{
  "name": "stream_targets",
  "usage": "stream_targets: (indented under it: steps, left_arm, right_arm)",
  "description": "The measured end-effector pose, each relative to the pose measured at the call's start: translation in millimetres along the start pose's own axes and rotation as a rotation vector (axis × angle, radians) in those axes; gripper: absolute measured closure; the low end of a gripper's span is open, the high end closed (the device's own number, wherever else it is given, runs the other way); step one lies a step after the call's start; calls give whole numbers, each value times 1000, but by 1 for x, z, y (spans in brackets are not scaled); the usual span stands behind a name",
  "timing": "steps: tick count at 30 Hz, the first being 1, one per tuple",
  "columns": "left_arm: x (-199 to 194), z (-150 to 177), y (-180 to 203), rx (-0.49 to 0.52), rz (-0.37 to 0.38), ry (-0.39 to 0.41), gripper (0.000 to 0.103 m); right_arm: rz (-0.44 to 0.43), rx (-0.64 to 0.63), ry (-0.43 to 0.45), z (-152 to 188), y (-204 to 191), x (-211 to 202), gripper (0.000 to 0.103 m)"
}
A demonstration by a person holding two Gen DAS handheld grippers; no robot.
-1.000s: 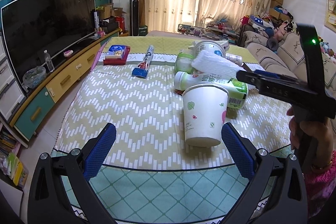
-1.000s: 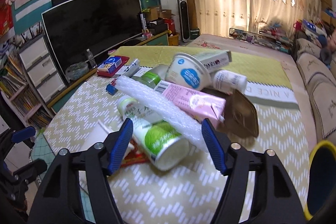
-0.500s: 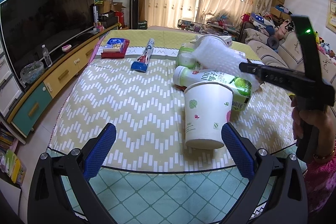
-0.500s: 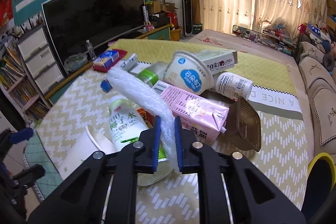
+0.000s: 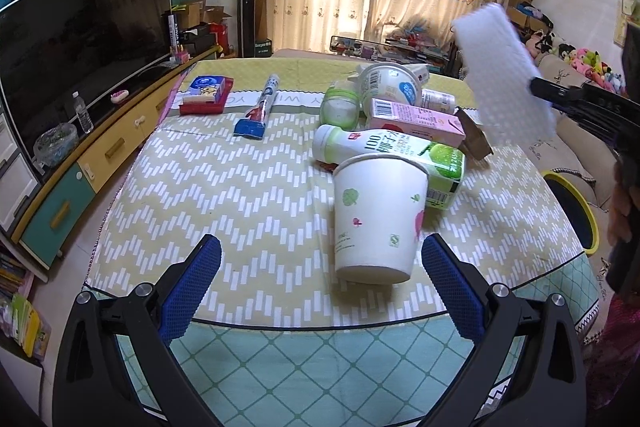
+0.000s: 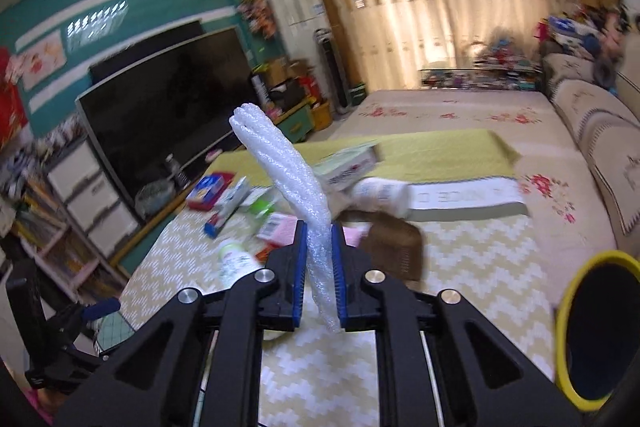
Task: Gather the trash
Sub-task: 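Drop the foam sleeve into the yellow bin while the left gripper grasps the paper cup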
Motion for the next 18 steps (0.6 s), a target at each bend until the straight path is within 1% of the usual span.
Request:
stream_targets:
  steps: [6, 10, 15, 18]
  left_arm:
    - [3, -1, 10, 14, 12, -5, 4]
    - [7, -1, 17, 22, 24, -16, 4]
    - [14, -2, 28, 34, 37, -33, 4]
    - [18, -2, 33, 38, 45, -46, 4]
  right_arm:
    - [154, 148, 57, 13, 80, -43, 91]
    - [313, 254, 88, 33, 141, -75, 91]
    - [501, 358, 88, 60, 206, -97, 90]
    - [570, 398, 66, 73, 237, -97, 89]
Point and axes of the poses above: each gripper's, at about its wrist camera, not at the fingertips, and x roughly the way its jaws point, y to its right, z to its underside, the point moved 3 cm from there along x, roughly the way its jaws point
